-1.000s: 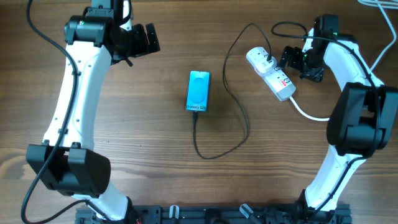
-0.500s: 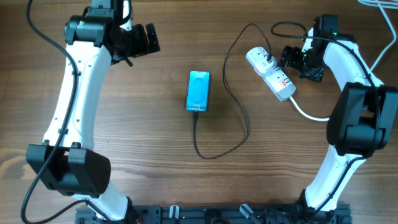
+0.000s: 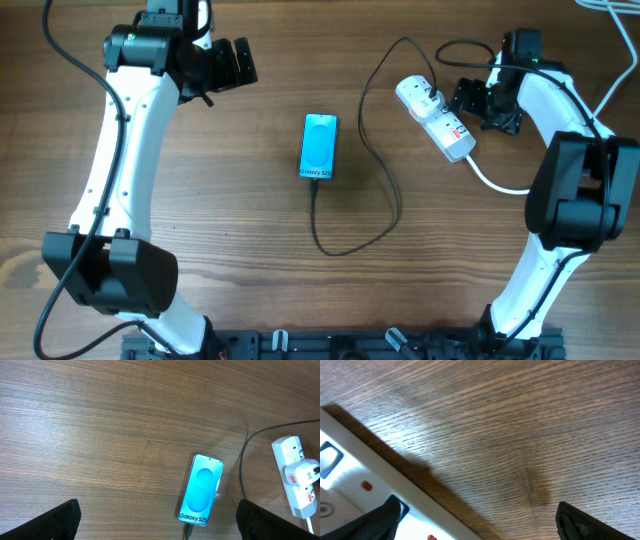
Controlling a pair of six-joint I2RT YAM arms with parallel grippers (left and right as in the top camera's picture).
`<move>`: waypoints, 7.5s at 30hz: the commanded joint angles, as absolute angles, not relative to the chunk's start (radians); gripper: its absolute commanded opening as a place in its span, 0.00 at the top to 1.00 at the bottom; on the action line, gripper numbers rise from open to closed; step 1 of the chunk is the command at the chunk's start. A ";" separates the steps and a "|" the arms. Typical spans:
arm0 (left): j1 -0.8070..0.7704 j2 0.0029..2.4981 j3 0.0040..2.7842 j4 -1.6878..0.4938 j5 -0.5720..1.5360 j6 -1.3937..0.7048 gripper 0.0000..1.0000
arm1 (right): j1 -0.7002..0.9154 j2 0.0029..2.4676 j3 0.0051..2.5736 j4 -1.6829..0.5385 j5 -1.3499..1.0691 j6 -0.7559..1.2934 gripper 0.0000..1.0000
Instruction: Plug charger to phone and switch on socket
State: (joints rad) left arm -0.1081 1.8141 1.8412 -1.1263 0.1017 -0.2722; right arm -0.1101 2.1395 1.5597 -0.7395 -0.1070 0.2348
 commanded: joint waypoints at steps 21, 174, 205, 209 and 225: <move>-0.105 1.819 1.837 -1.127 0.092 -0.277 0.00 | -0.104 2.155 1.549 -0.743 -0.182 0.210 0.00; -0.105 1.819 1.837 -1.127 0.092 -0.277 0.00 | 0.038 0.413 1.069 -1.147 -0.264 0.204 0.00; -0.105 1.819 1.837 -1.127 0.092 -0.277 0.00 | 0.035 0.405 1.059 -1.242 -0.045 0.412 0.00; -0.105 1.819 1.837 -1.127 0.092 -0.277 0.00 | 0.035 0.404 0.972 -1.137 -0.046 0.285 0.00; -0.105 1.819 1.837 -1.127 0.092 -0.277 0.00 | -0.017 0.021 0.202 -0.170 -0.228 -0.007 0.00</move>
State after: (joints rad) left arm -0.1081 1.8141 1.8412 -1.1263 0.1009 -0.2722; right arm -0.0021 0.1078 0.2913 -0.2455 -0.1955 0.0528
